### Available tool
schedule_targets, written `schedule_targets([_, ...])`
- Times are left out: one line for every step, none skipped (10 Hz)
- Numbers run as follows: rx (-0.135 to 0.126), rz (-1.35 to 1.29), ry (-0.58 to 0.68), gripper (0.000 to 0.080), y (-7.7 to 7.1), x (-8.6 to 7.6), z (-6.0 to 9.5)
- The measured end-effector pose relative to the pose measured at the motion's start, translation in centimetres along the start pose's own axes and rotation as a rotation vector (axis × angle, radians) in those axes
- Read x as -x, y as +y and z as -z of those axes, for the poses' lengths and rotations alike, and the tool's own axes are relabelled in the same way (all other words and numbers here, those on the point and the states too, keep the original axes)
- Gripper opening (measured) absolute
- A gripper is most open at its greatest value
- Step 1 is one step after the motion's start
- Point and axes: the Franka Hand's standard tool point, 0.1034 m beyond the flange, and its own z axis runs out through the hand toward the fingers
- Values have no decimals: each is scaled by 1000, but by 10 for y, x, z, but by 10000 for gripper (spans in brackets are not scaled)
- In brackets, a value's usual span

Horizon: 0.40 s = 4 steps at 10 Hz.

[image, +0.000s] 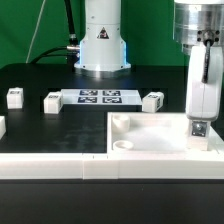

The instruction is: Assemble one leg

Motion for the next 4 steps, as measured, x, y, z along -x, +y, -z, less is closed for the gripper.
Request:
schedule_targets([0,2,0,487,0,0,0])
schedule_targets([0,2,0,617,0,0,0])
schedule_targets([0,3,0,640,0,0,0])
schedule_targets([0,3,0,640,0,0,0])
